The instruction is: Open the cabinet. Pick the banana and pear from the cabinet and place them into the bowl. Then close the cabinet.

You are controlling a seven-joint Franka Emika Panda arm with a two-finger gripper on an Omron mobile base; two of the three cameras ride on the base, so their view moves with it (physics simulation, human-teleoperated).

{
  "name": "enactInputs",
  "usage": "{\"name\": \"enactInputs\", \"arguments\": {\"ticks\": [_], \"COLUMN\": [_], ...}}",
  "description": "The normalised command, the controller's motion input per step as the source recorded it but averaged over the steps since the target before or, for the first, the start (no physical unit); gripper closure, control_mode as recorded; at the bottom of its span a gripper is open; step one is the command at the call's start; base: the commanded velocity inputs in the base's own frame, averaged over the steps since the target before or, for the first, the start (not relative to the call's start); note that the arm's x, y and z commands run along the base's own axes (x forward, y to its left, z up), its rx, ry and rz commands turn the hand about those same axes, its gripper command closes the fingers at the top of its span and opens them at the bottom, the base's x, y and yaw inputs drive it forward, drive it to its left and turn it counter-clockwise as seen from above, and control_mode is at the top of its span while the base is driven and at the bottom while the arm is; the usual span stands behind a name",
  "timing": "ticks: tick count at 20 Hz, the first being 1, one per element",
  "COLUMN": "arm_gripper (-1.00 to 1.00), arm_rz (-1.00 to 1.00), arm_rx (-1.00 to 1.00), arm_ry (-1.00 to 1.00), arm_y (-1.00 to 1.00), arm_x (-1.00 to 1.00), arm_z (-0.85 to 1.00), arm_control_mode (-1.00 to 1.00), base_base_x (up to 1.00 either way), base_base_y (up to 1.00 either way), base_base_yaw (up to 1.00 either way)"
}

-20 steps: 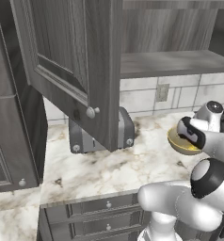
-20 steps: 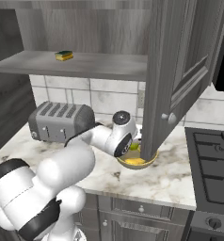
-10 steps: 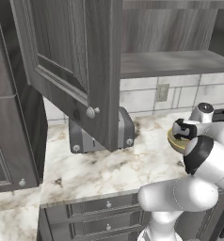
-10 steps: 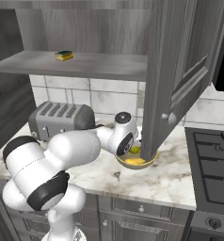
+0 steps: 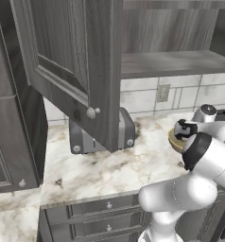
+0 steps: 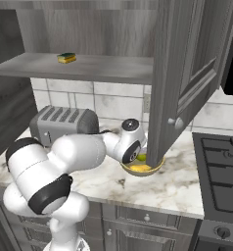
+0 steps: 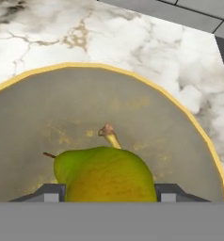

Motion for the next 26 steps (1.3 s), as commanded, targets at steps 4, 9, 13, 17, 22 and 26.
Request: {"name": "enactInputs", "arguments": {"ticks": [4, 9, 13, 17, 22, 26], "arm_gripper": [-1.00, -1.00, -1.00, -1.00, -1.00, -1.00], "arm_rz": [0.00, 0.00, 0.00, 0.00, -0.01, -0.06], "arm_rx": [0.00, 0.00, 0.00, 0.00, -0.02, -0.05], "arm_ry": [0.00, -0.08, -0.16, -0.19, -0.18, -0.13], "arm_y": [0.00, 0.00, 0.00, 0.00, 0.00, 0.02], "arm_x": [0.00, -0.03, -0.05, -0.43, -0.52, -0.59], "arm_z": [0.00, 0.20, 0.46, 0.67, 0.99, 1.00], "arm_control_mode": [-1.00, -1.00, -1.00, -1.00, -1.00, -1.00], "base_base_x": [0.00, 0.00, 0.00, 0.00, 0.00, 0.00], "base_base_y": [0.00, 0.00, 0.00, 0.00, 0.00, 0.00], "base_base_yaw": [0.00, 0.00, 0.00, 0.00, 0.00, 0.00]}}
